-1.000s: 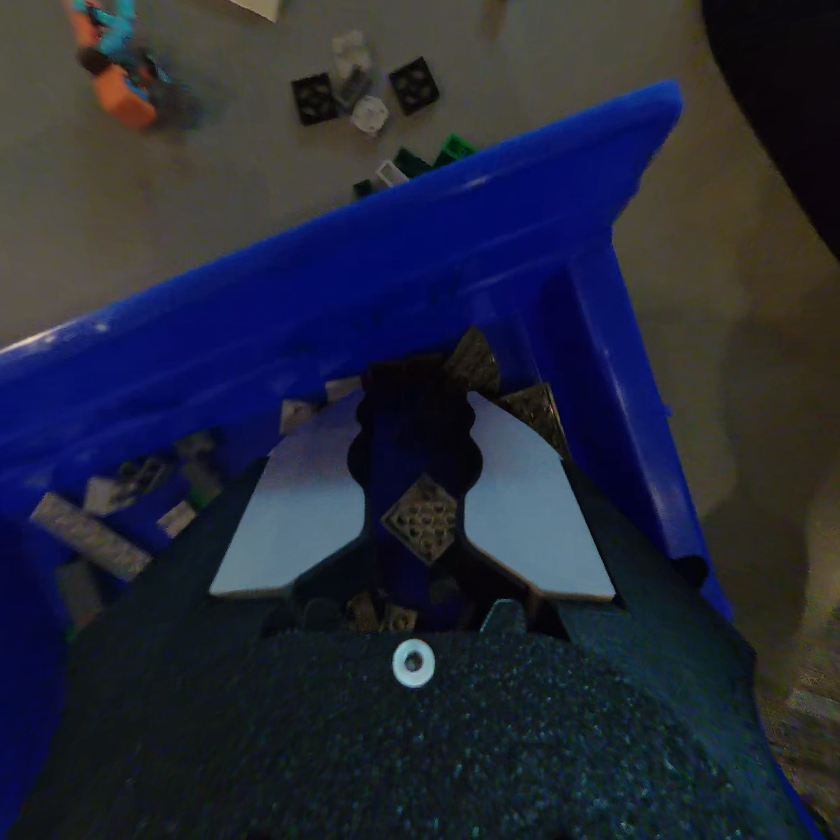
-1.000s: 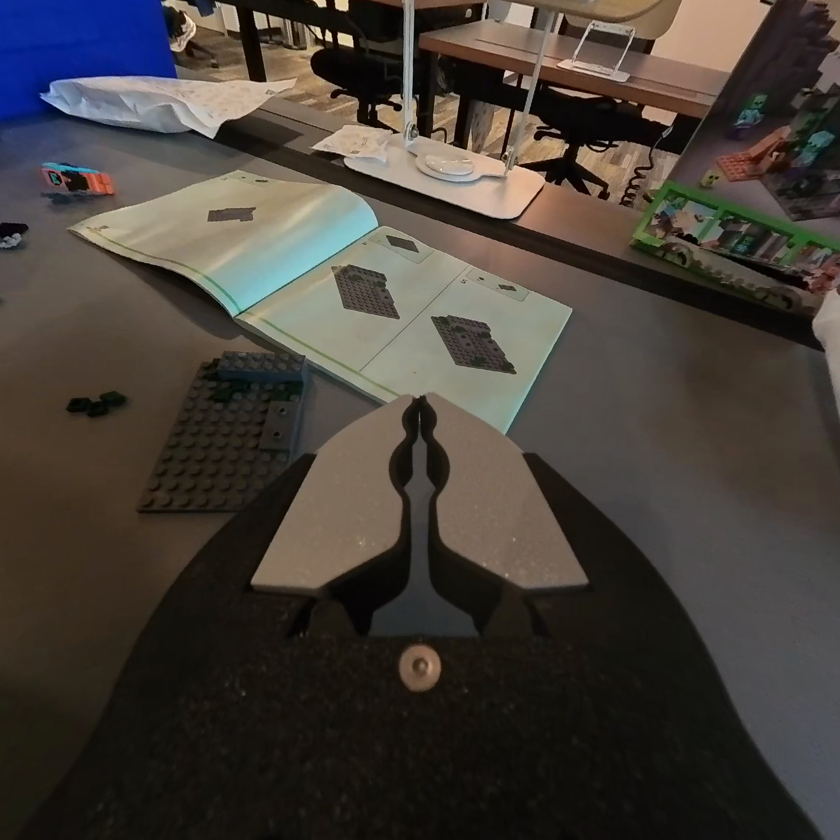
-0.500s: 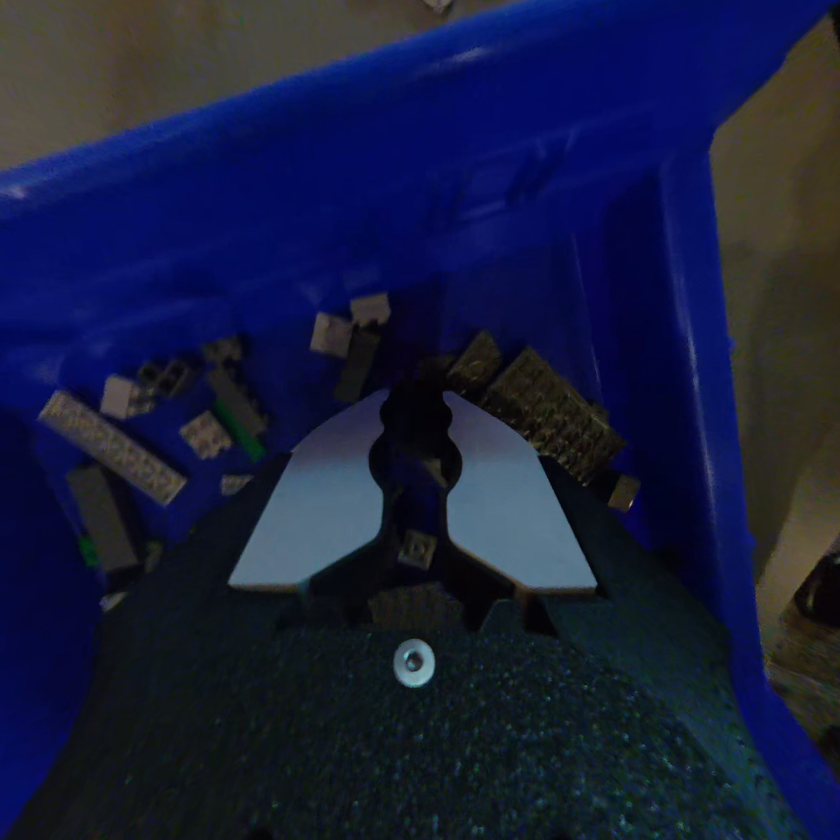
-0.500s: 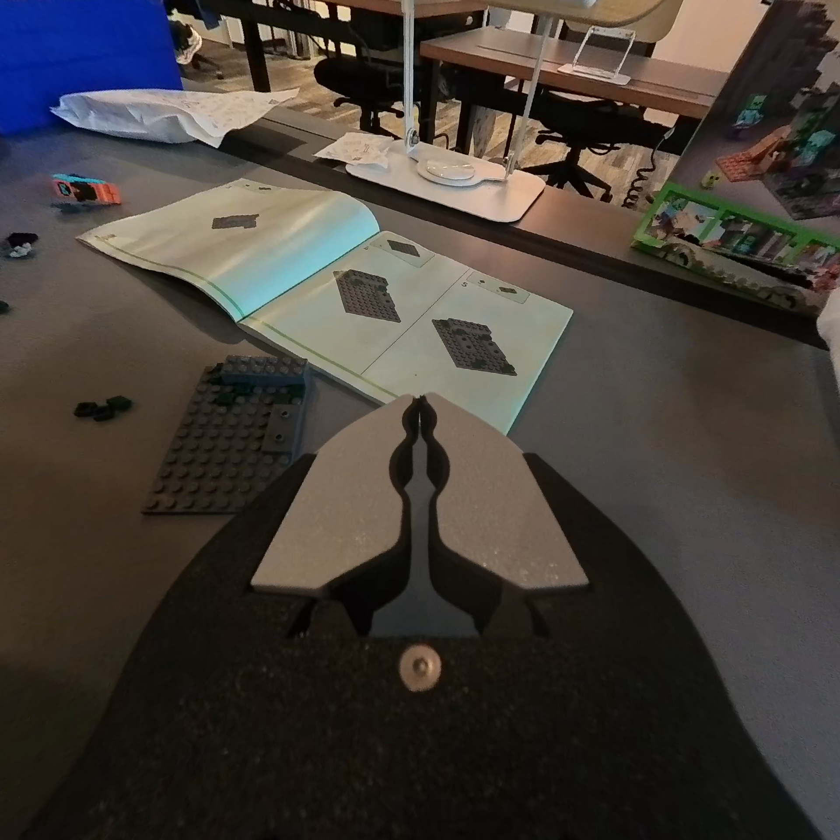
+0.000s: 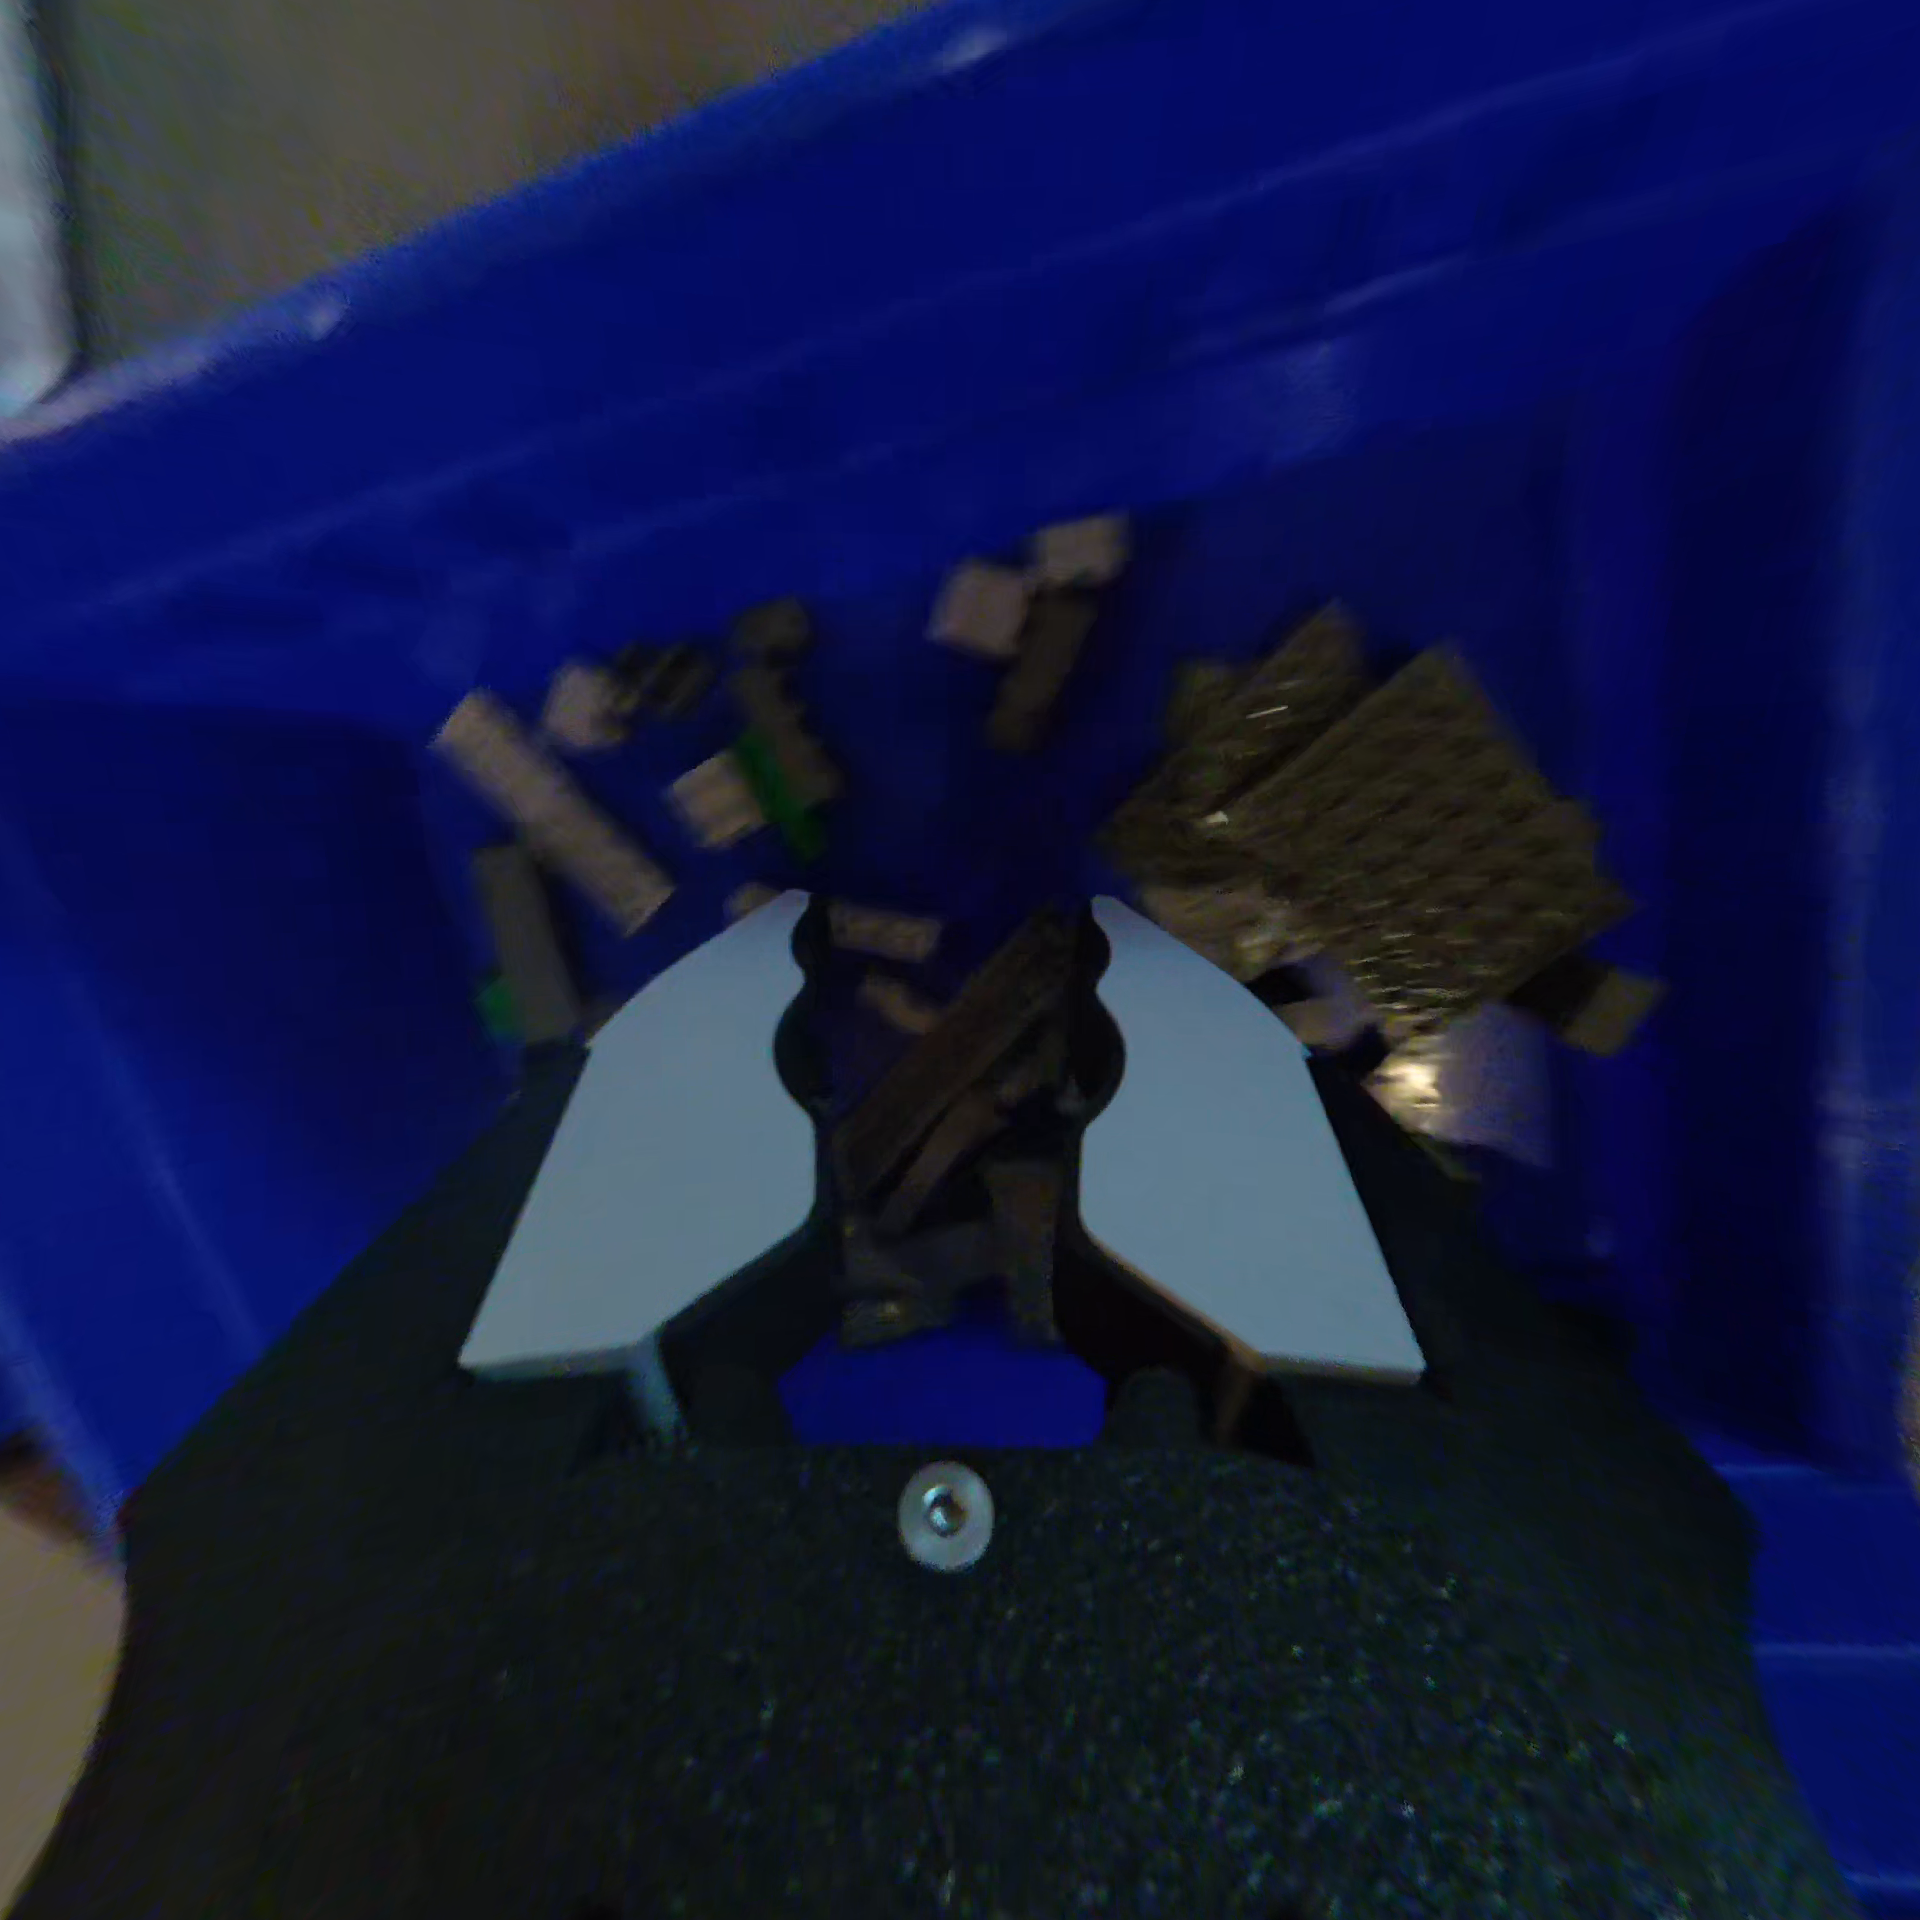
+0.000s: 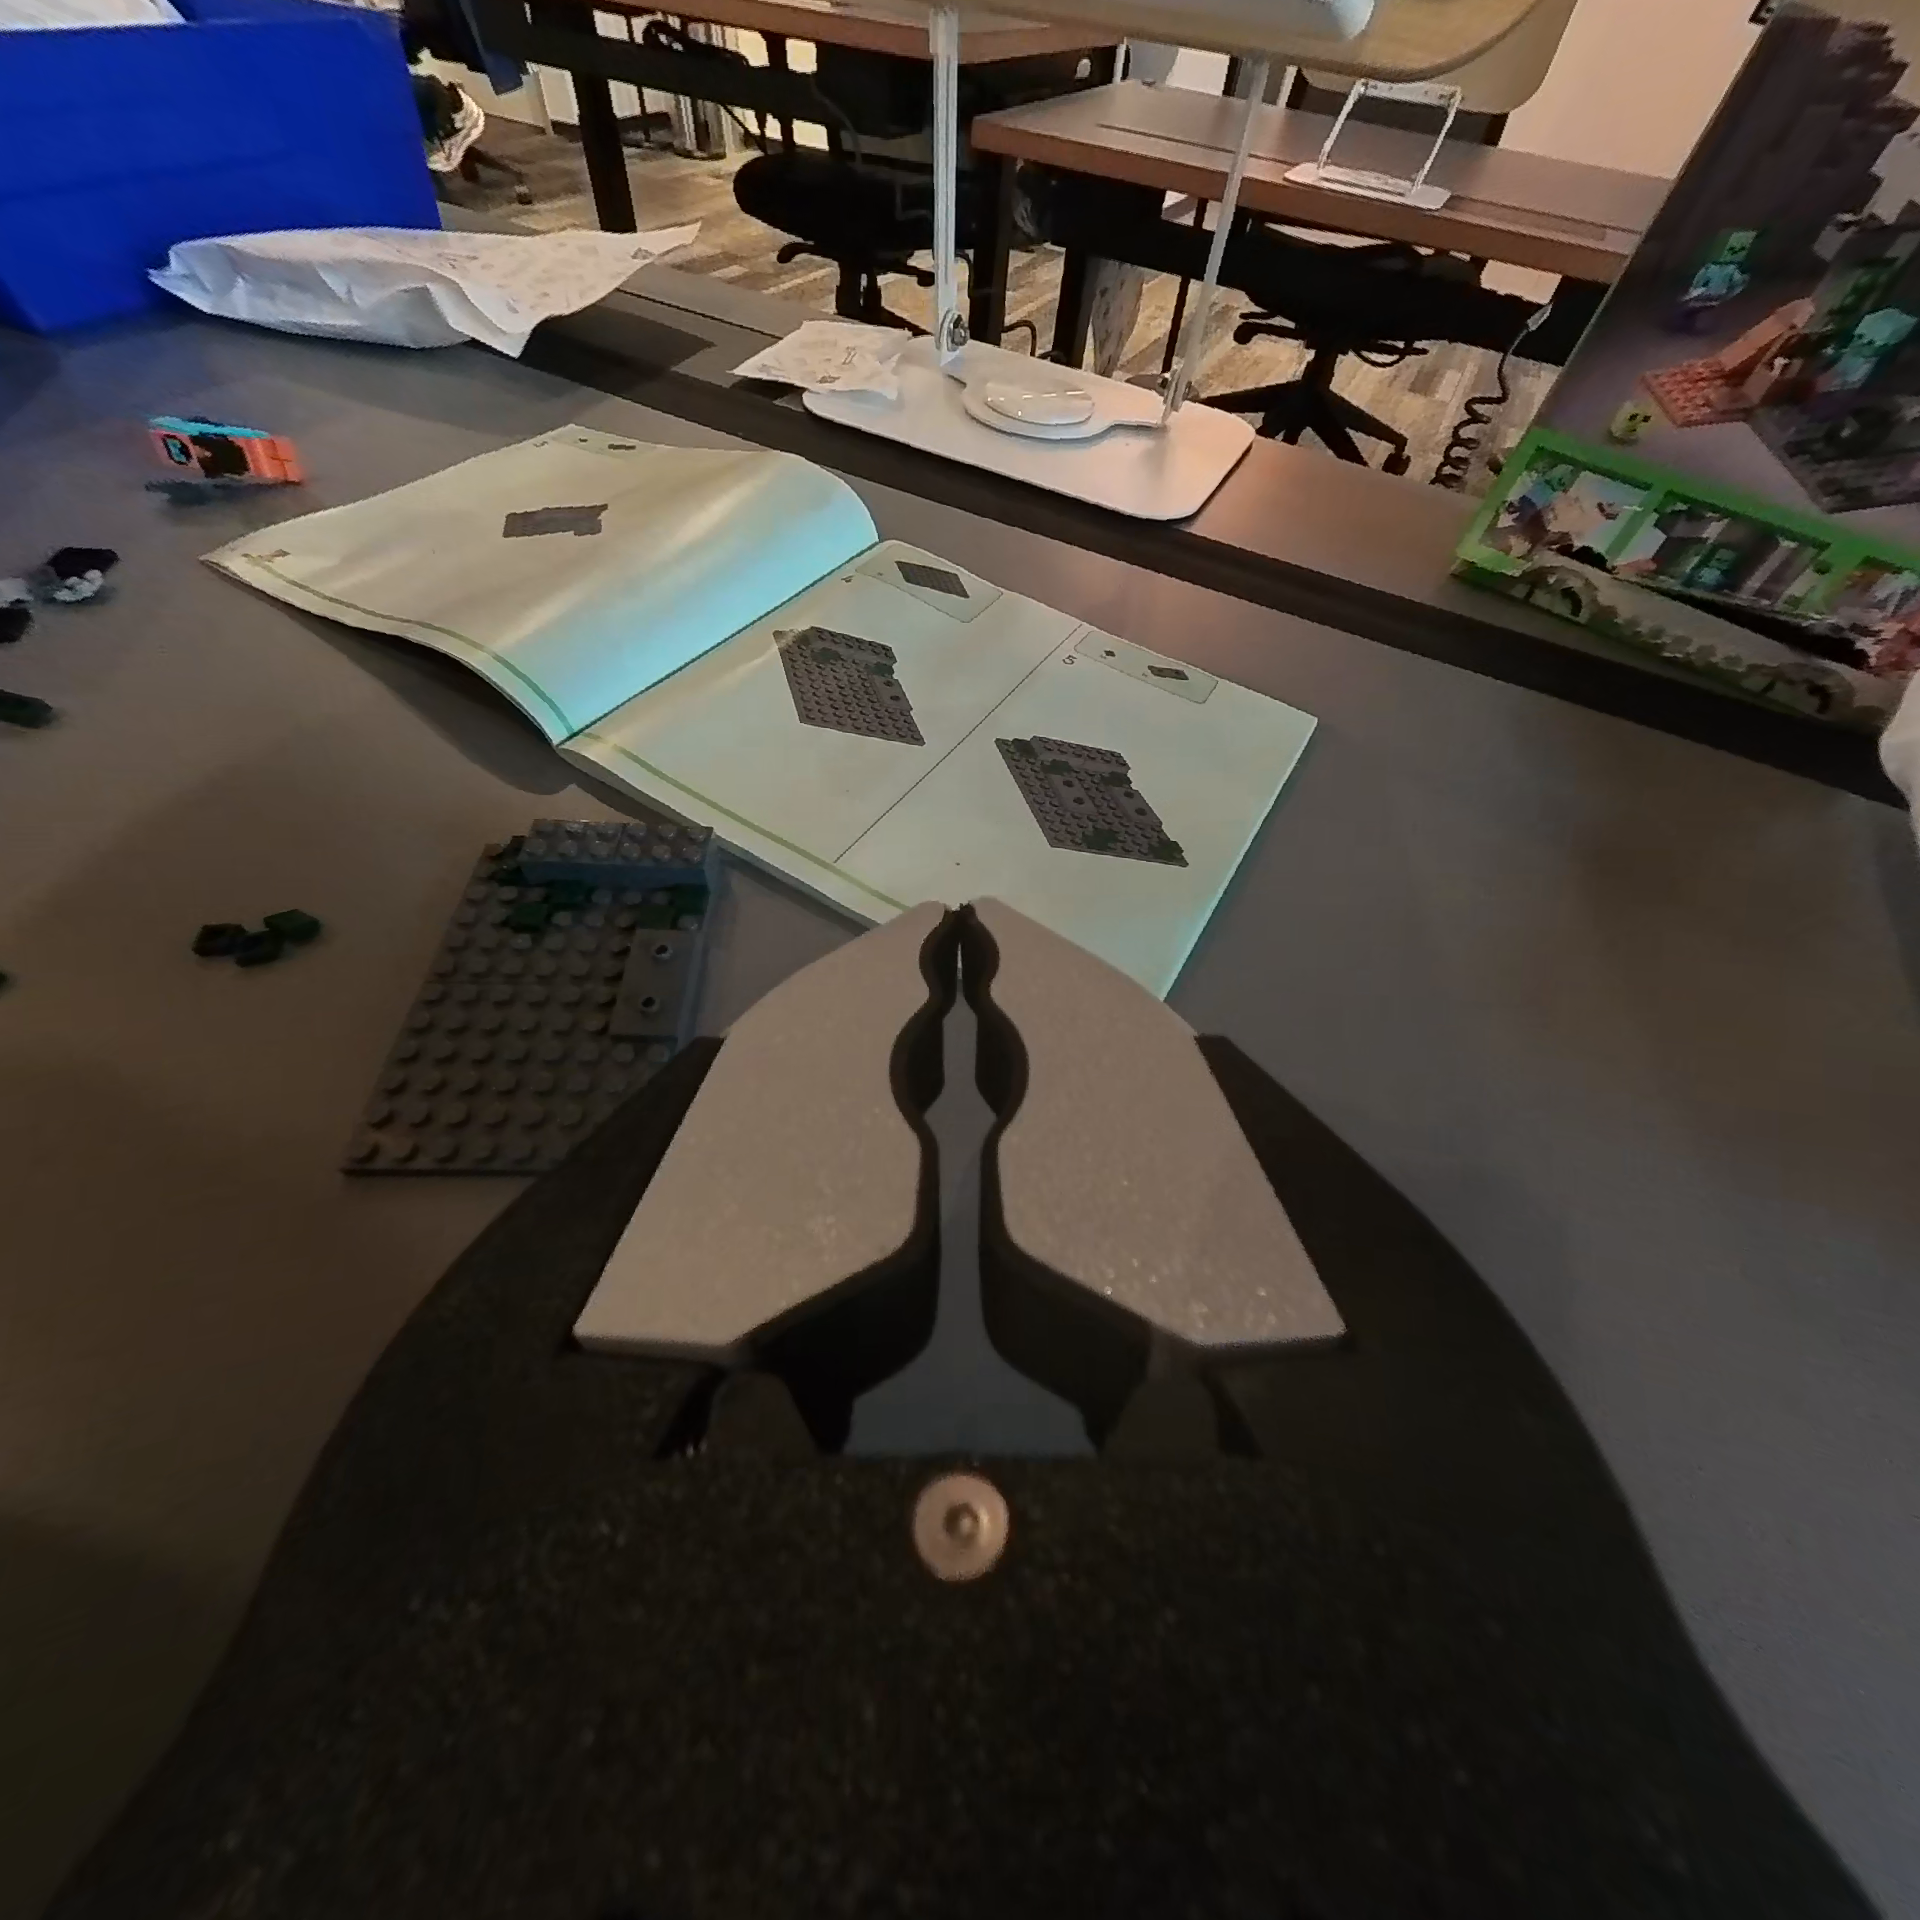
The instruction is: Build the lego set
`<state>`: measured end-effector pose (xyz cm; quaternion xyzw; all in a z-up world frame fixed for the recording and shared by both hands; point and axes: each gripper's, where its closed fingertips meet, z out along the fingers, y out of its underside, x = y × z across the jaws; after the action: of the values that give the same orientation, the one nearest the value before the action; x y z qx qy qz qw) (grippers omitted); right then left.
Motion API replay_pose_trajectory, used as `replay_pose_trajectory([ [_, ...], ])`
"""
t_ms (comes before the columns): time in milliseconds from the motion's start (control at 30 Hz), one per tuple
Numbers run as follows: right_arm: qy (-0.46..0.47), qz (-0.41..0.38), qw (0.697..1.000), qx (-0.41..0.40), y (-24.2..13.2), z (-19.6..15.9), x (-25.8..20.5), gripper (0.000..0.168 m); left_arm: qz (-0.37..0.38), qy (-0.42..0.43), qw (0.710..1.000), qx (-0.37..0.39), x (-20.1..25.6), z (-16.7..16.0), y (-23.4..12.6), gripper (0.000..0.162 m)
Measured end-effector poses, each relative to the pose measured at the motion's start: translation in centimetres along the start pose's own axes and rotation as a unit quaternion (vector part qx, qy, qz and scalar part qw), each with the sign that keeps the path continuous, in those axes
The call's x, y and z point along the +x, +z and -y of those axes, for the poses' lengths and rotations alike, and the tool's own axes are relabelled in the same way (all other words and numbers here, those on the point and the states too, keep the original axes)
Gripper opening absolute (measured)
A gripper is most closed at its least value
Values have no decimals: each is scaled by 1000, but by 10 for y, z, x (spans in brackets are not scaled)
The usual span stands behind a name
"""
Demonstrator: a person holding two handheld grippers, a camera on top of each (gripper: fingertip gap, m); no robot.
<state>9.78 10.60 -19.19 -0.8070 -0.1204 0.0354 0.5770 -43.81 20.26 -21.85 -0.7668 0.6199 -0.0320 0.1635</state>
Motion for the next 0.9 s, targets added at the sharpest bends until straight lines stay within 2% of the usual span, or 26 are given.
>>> replay_pose_trajectory([
  [200,3,2,1000,5,-1,1,0,0,-111,48,993,-12,42,3,10,37],
  [533,0,-2,1000,-1,0,-1,0,0,-145,121,981,-45,46,-3,26,37],
  [633,-1,-2,1000,-4,0,-1,0,0,-170,123,976,-54,51,-5,29,34],
  [767,0,-1,1000,-2,0,-1,0,0,-160,115,979,-56,47,-3,29,31],
  [900,4,1,1000,1,-1,0,1,0,-139,91,985,-42,38,-1,11,30],
])
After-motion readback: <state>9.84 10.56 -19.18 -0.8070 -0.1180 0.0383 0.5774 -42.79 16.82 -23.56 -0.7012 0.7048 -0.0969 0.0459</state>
